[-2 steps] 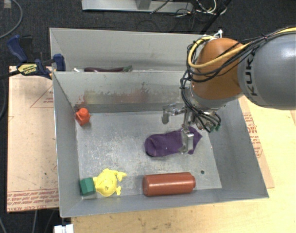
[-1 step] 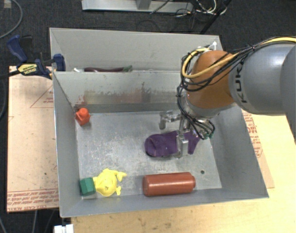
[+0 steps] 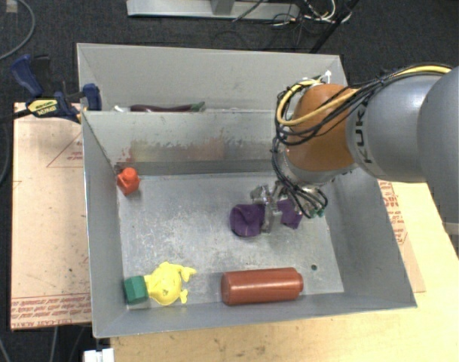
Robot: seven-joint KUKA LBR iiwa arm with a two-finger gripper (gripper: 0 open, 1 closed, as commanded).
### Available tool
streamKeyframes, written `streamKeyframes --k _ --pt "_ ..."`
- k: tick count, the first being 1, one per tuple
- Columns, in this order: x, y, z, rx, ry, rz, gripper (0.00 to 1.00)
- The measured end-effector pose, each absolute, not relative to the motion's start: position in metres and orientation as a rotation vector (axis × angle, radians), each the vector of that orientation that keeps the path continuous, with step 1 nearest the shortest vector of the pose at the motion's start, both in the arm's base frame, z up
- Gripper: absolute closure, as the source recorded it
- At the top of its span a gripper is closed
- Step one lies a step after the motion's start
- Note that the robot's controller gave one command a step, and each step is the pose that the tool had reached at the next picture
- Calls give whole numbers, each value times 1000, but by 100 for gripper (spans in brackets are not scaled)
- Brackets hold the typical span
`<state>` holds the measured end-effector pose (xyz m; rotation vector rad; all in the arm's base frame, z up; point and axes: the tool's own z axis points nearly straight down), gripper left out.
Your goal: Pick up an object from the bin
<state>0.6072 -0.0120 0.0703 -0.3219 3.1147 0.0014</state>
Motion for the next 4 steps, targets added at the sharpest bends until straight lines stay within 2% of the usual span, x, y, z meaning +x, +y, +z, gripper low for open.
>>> streamKeyframes --k 2,4 --pt "607 -12 74 -323 3117 2 100" --pt "606 -11 94 -324 3120 3 100"
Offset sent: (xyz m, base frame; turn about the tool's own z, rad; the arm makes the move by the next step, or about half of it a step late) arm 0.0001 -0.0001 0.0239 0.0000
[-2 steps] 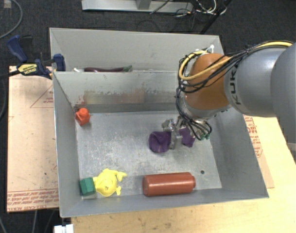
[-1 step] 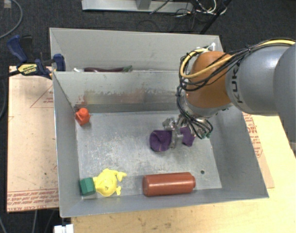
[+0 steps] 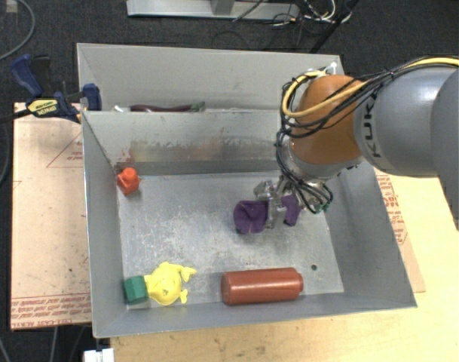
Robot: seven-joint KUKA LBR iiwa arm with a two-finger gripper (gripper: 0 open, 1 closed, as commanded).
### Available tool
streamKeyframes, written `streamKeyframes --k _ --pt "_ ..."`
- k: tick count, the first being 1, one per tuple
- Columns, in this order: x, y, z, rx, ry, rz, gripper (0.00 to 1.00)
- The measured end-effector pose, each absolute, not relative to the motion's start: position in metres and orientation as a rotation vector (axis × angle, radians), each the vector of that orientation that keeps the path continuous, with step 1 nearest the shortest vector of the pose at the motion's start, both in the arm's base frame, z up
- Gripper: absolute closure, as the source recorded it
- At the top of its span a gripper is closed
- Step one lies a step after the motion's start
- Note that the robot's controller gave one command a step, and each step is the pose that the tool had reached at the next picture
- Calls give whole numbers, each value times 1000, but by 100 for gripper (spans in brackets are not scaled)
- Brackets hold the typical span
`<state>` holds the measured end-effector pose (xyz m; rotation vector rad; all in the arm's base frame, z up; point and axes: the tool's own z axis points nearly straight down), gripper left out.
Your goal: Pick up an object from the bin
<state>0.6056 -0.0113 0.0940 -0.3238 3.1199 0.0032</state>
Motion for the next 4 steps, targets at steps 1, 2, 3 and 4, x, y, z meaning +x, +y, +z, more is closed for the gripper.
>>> streamKeyframes --k 1,2,3,4 --pt "606 -11 113 -324 3120 3 100" --pt "607 -11 130 -324 3115 2 100" --pt "607 -11 141 -324 3116 3 100" --pt "607 -11 154 -324 3116 3 100"
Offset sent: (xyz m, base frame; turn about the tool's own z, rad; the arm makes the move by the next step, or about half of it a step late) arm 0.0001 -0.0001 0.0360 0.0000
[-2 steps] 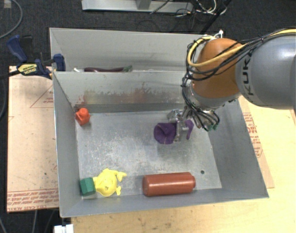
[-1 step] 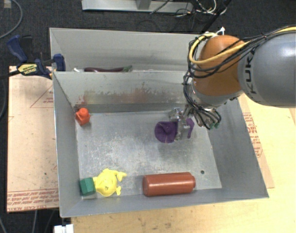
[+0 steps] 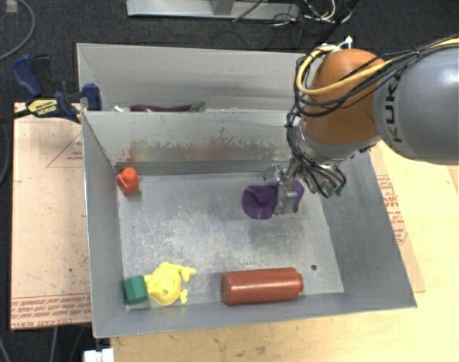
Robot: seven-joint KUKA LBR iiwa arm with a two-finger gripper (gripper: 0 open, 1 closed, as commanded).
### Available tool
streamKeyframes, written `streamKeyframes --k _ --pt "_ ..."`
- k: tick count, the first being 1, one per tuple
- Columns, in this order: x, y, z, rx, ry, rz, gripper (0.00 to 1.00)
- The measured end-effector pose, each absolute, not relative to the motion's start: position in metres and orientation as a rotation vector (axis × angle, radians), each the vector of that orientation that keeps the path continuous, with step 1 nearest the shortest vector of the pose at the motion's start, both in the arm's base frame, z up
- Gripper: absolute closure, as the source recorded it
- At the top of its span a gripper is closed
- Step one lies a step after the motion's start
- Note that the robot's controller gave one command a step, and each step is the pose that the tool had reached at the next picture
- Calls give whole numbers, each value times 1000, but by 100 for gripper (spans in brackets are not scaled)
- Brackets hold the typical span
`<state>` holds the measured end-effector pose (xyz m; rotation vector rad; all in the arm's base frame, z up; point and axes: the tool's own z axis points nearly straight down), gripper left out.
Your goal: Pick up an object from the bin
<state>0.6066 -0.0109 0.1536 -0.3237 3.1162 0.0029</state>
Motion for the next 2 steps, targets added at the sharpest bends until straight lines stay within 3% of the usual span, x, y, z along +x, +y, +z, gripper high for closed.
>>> streamKeyframes --k 2 --pt "607 -11 173 -324 3113 2 100"
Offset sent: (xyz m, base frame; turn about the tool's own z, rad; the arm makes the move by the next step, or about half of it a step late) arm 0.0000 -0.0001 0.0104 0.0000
